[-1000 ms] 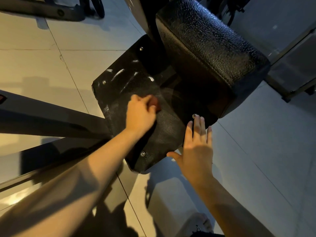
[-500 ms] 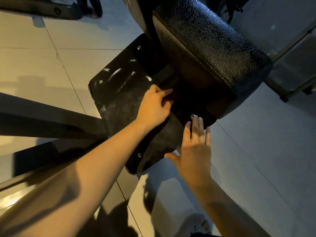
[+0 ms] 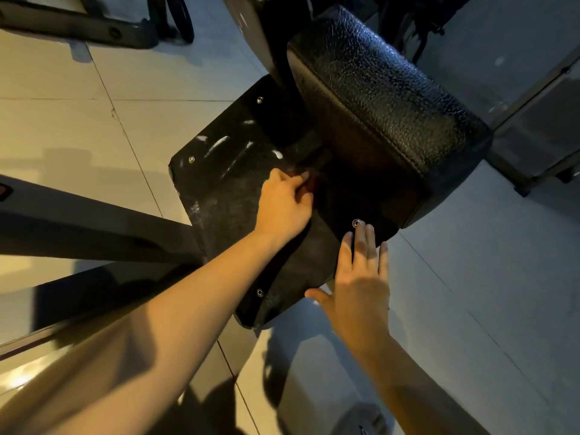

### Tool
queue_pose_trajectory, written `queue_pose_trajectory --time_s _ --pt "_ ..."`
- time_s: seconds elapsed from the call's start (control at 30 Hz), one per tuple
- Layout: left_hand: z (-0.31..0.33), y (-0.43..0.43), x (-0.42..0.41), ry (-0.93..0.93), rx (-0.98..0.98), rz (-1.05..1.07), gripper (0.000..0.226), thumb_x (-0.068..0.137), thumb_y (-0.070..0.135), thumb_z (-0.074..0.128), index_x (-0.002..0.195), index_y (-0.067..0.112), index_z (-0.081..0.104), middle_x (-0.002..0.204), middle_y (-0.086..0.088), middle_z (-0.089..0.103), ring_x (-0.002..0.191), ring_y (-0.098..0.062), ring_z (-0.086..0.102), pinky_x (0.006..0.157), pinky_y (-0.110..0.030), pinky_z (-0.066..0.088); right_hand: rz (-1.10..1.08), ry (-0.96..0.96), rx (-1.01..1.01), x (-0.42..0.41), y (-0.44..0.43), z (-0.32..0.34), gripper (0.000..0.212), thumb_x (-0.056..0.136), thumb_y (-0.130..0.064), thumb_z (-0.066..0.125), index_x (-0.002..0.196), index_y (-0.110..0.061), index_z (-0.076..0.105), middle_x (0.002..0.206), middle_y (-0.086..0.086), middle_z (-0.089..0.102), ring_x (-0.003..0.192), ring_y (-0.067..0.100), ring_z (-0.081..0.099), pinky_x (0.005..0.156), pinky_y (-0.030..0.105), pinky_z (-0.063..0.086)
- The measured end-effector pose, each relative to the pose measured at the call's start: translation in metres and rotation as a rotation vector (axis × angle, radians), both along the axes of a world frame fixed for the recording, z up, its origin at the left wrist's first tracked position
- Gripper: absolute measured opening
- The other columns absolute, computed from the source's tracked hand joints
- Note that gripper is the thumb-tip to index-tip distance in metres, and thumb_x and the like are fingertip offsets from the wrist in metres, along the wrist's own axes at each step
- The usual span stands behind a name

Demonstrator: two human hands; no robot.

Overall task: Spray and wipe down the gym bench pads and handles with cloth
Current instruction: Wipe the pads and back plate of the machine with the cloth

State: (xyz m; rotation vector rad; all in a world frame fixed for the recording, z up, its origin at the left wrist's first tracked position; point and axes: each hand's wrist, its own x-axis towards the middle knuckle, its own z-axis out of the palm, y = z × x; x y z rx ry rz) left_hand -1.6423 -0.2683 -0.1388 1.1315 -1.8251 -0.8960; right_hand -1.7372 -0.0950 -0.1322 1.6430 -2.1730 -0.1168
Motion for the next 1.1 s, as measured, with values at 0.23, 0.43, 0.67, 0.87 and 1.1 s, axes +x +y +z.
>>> queue_pose_trajectory --time_s 0.23,0.43,0.67,0.87,1.1 --pt "-0.013 -0.015 0.019 0.004 -0.04 -0.011 0.046 0.095 0.031 0.064 0.14 0.023 0.062 0.114 -0.002 0.048 0.11 -0.026 0.053 0.102 -0.034 0.043 0.012 0.0 -0.002 -0.002 0.0 0.0 0.123 0.069 -0.076 0.073 0.155 0.003 0.033 0.164 0.025 0.024 0.154 0.039 0.018 0.125 0.056 0.018" --pt "-0.052 -0.029 0.069 0.037 0.142 0.091 0.045 0.099 0.032 0.064 0.143 0.025 0.06 0.116 -0.001 0.047 0.11 -0.018 0.051 0.101 -0.026 0.034 0.061 -0.031 -0.059 -0.004 0.0 -0.004 0.124 0.065 -0.073 0.078 0.152 0.006 0.037 0.163 0.026 0.025 0.154 0.041 0.02 0.124 0.058 0.017" --pt "-0.077 0.001 0.072 0.017 0.563 0.555 0.046 0.102 0.036 0.053 0.146 0.024 0.055 0.14 -0.017 0.043 0.126 -0.043 0.051 0.11 -0.049 0.042 0.061 -0.01 -0.05 -0.007 0.001 -0.008 0.122 0.07 -0.076 0.066 0.155 0.004 0.032 0.165 0.025 0.02 0.155 0.039 0.015 0.125 0.053 0.009" --pt "-0.006 0.049 0.004 0.07 0.156 0.026 0.049 0.096 0.03 0.067 0.144 0.023 0.058 0.125 -0.005 0.049 0.12 -0.025 0.053 0.108 -0.038 0.042 0.054 -0.001 -0.069 -0.004 0.002 -0.003 0.123 0.064 -0.069 0.081 0.152 0.005 0.037 0.163 0.028 0.025 0.154 0.04 0.021 0.124 0.057 0.018" --pt "-0.067 0.02 0.061 -0.044 -0.153 -0.031 0.046 0.097 0.035 0.059 0.141 0.024 0.061 0.117 0.0 0.049 0.111 -0.022 0.051 0.105 -0.038 0.042 0.069 -0.003 -0.072 -0.006 0.001 -0.006 0.123 0.067 -0.072 0.076 0.154 0.005 0.034 0.164 0.027 0.021 0.154 0.04 0.017 0.124 0.057 0.017"
